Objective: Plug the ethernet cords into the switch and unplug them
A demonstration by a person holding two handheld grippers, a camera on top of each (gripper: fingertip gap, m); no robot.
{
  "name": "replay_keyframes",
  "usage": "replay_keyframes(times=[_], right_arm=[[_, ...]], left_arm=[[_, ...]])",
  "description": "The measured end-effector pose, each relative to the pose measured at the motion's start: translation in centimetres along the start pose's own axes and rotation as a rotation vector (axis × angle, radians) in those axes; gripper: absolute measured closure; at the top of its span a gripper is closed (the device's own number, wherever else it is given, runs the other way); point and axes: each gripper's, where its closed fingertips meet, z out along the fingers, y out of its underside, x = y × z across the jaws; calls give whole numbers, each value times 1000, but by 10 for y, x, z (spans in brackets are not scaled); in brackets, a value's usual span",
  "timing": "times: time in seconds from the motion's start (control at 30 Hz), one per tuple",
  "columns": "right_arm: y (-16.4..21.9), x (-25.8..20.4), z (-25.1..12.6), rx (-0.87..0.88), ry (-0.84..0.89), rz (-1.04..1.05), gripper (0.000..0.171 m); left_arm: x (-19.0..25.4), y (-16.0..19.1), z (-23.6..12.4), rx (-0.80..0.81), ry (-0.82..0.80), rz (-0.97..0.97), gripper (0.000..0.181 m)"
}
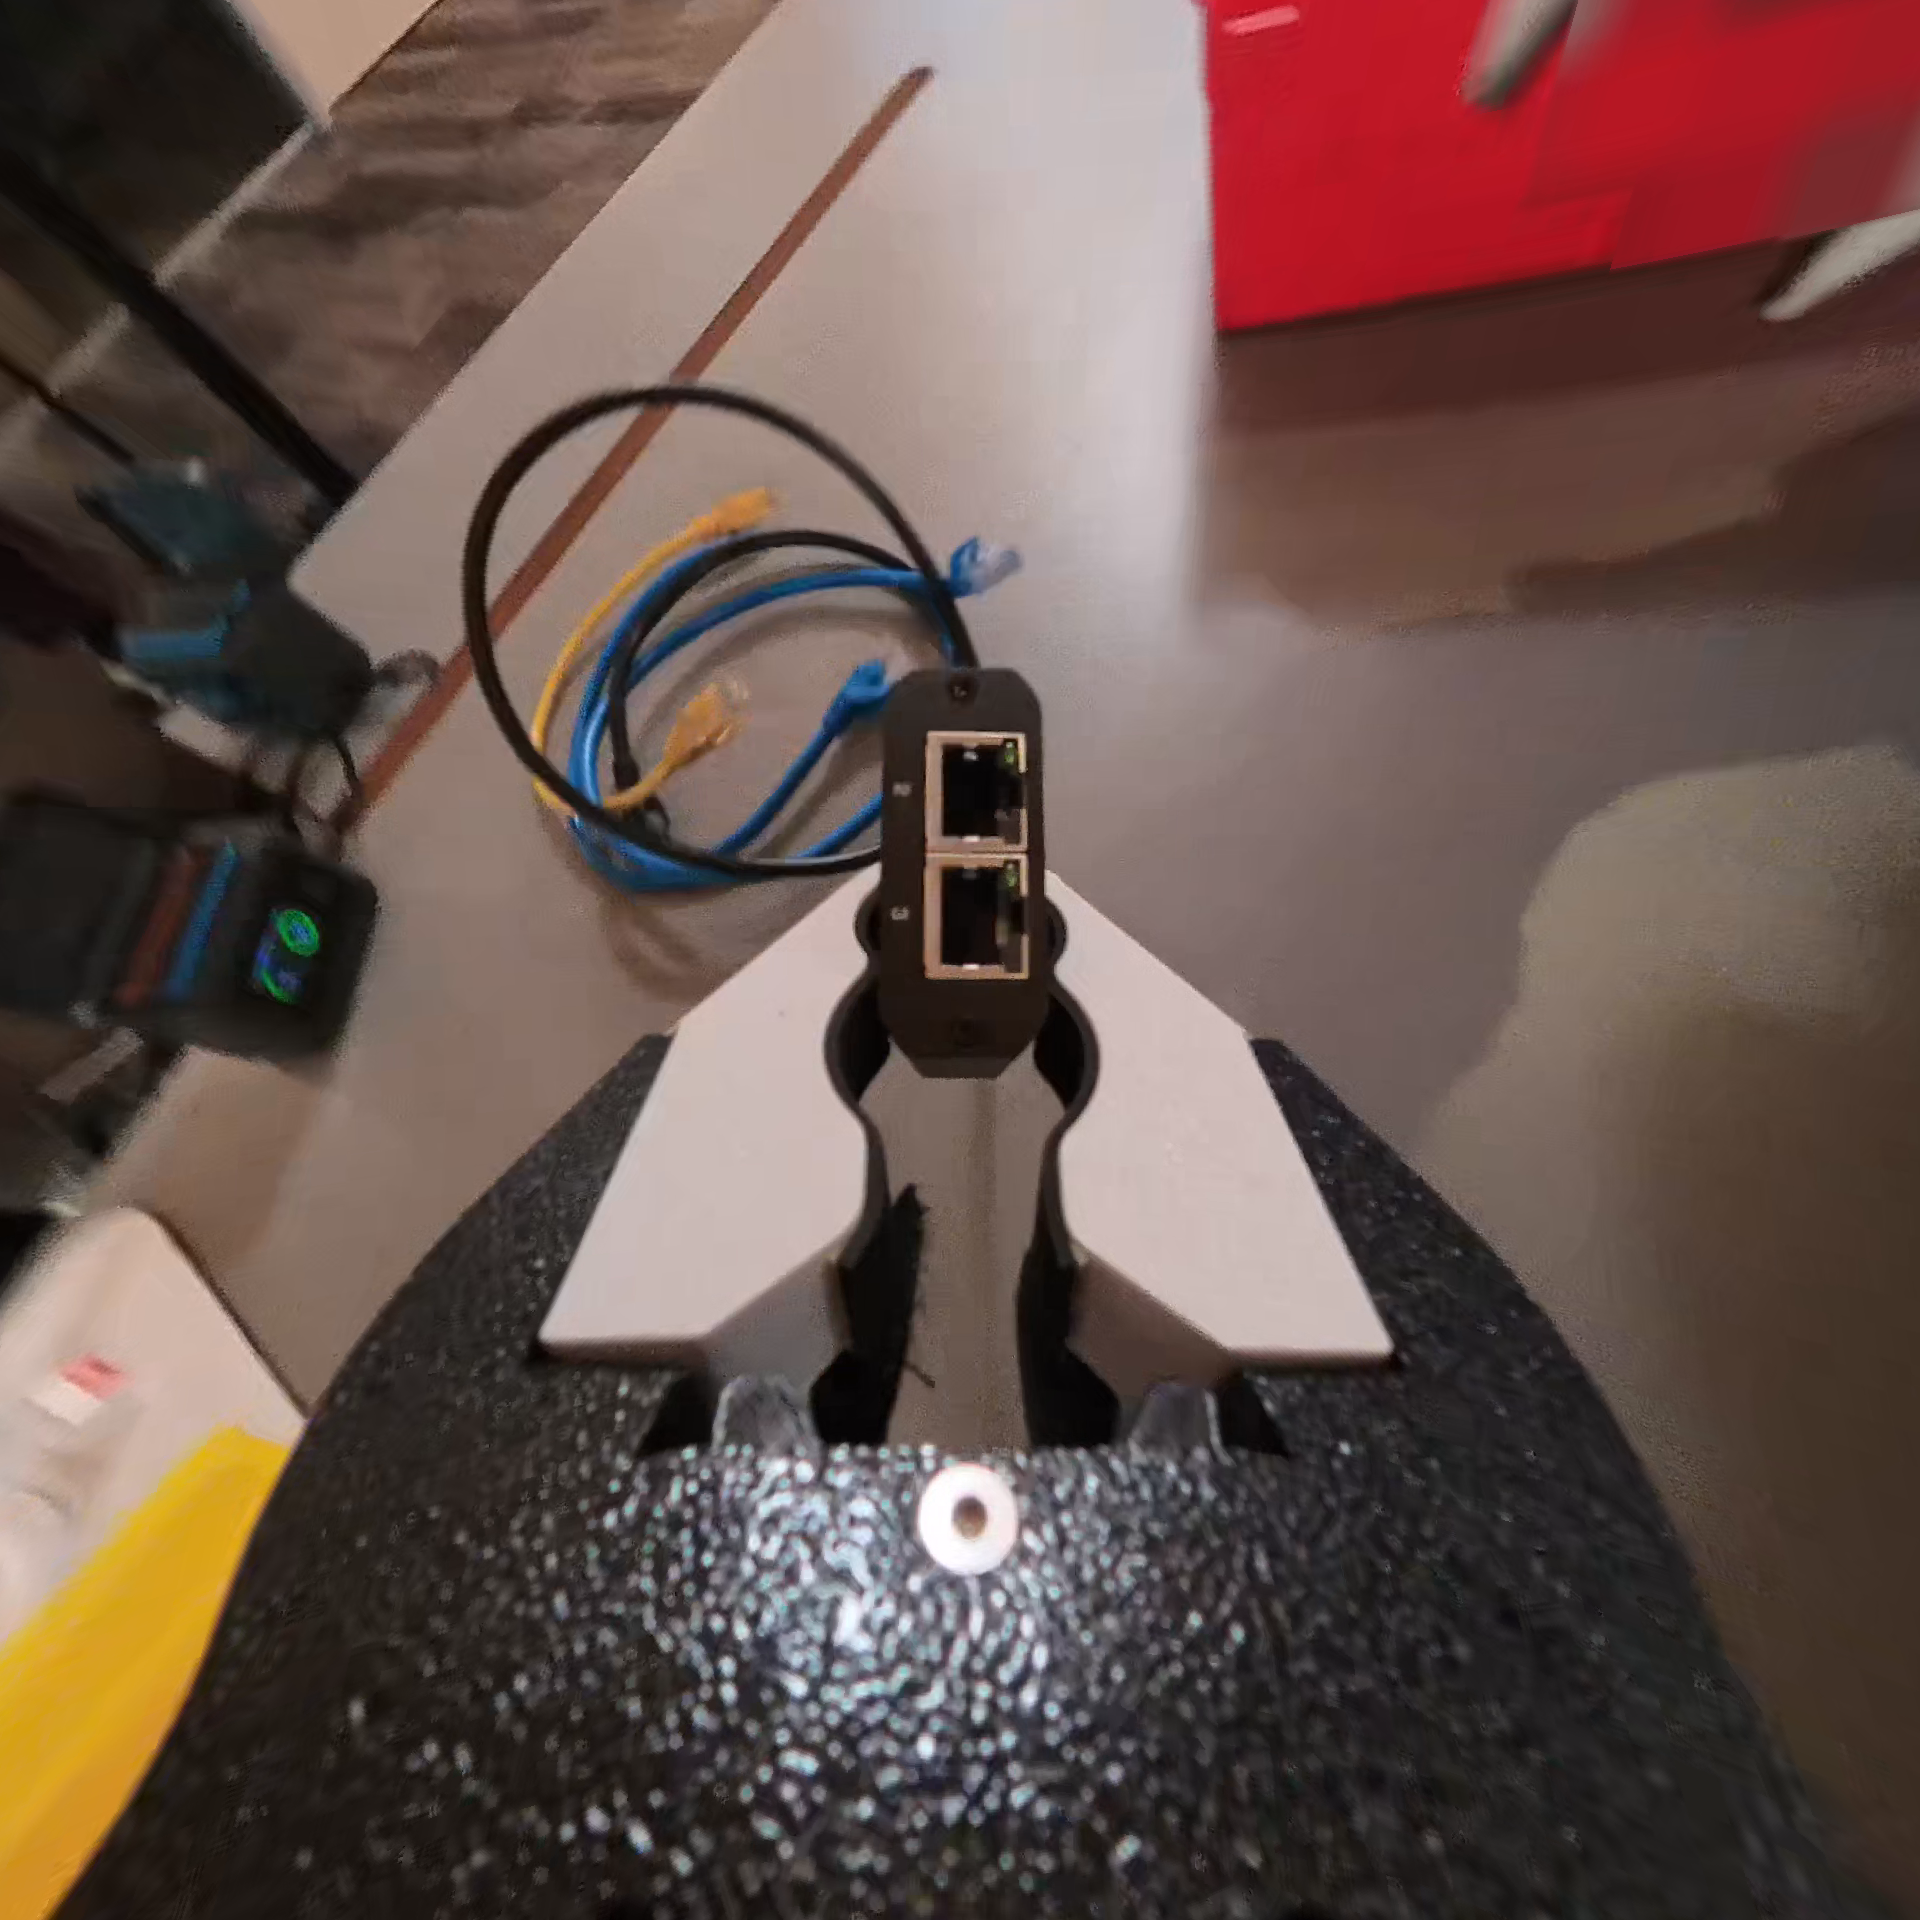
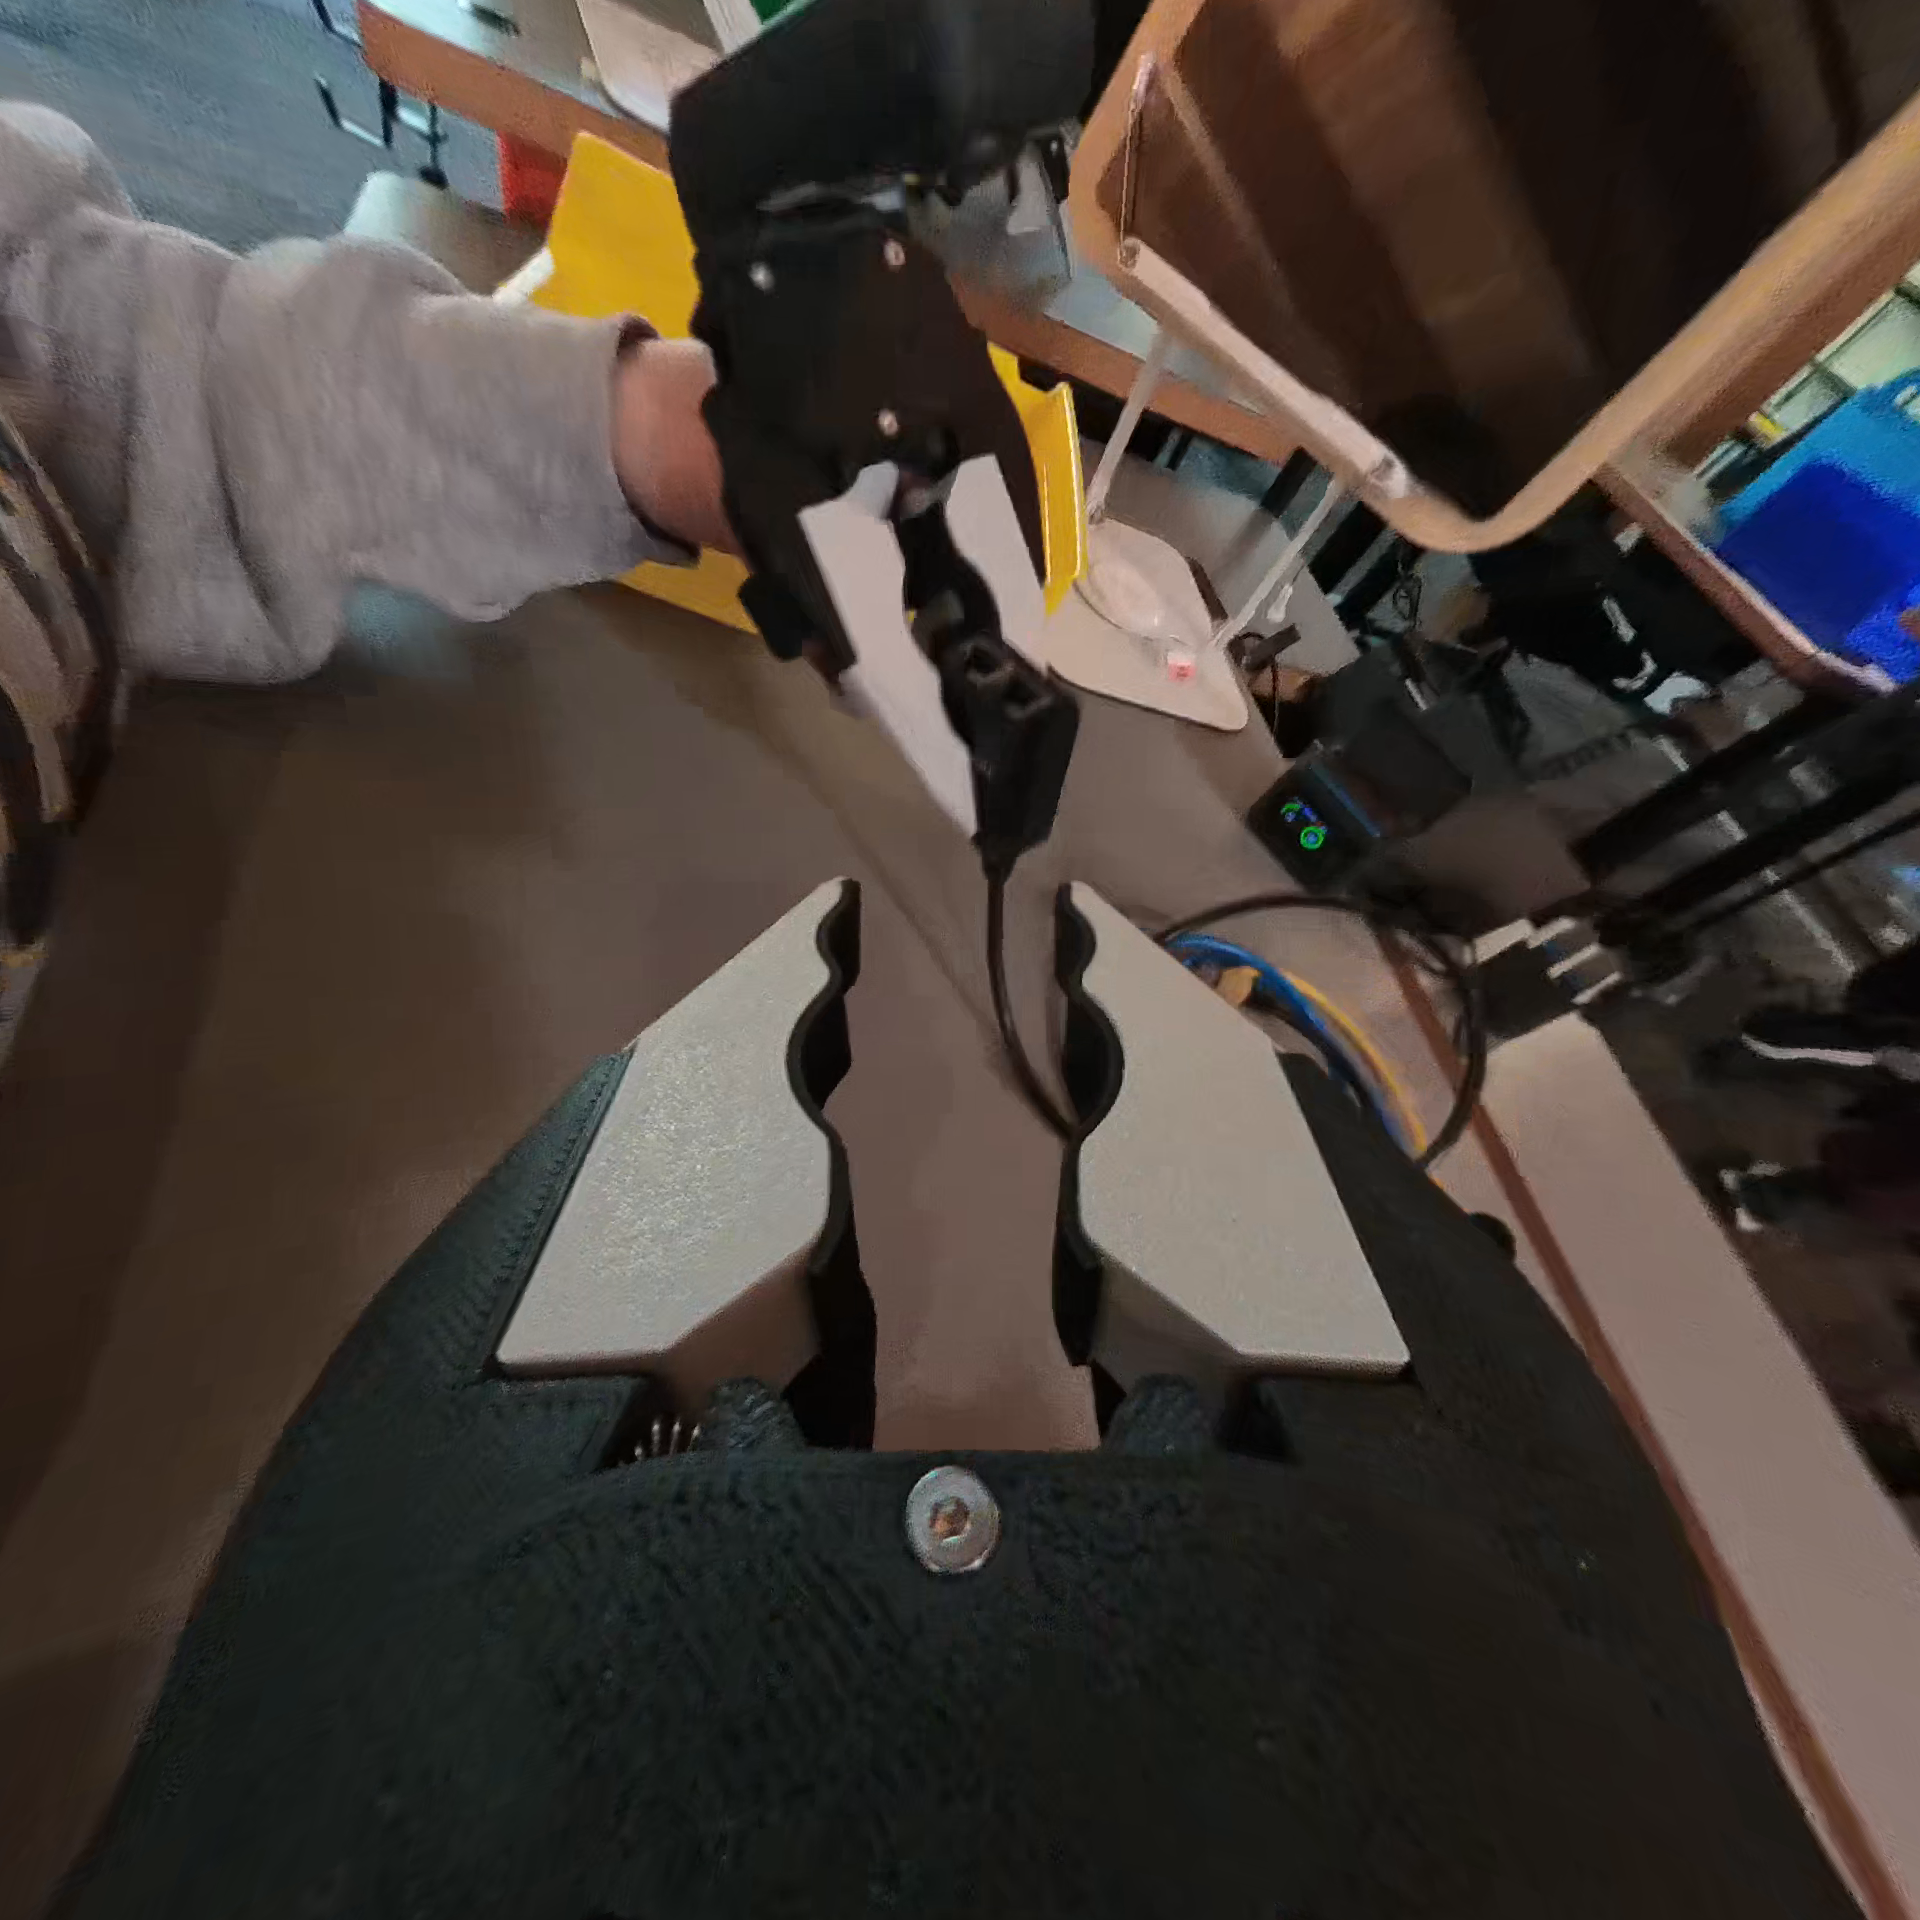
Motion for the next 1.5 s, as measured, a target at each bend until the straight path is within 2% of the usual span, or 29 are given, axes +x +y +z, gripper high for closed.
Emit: replay_keyframes(times=[0.03,0.13,0.27,0.3,0.37,0.47,0.63,0.77,0.83,0.9,1.0,1.03,1.07,1.13,1.2,1.33,1.5], right_arm=[[-3,3,7,-30,10,-22,132],[4,4,33,-156,-30,-103,122],[5,-11,50,-161,-209,-77,125],[5,-16,51,-155,-253,-62,128],[4,-23,52,-134,-307,-52,147],[-5,-20,49,-42,-308,5,148],[-30,12,32,291,-219,302,150],[-43,20,18,516,-269,513,151],[-42,18,19,540,-291,555,151],[-40,13,23,524,-307,566,150],[-37,17,23,490,-270,590,145],[-36,25,18,488,-216,602,130],[-31,36,10,475,-145,627,122],[-5,57,-4,382,35,731,123],[33,56,-13,211,129,870,131],[88,2,-8,-28,-2,1182,136],[110,-41,15,-31,-162,1480,140]], left_arm=[[6,-5,1,-16,1,81,159],[25,-14,3,-71,34,276,159],[43,-20,-1,-107,88,389,159],[47,-21,-3,-107,106,402,159],[53,-22,-7,-103,137,411,159],[55,-29,-13,-39,153,333,135],[45,-64,-32,323,189,-5,94],[47,-80,-38,576,290,-168,130],[52,-84,-41,659,372,-221,143],[48,-84,-41,703,379,-257,157],[46,-79,-41,717,366,-265,159],[40,-74,-39,703,319,-267,159],[35,-69,-39,691,281,-270,159],[25,-60,-42,700,235,-304,160],[17,-52,-44,719,202,-331,160],[14,-45,-47,771,210,-343,160],[19,-45,-51,803,174,-258,160]])
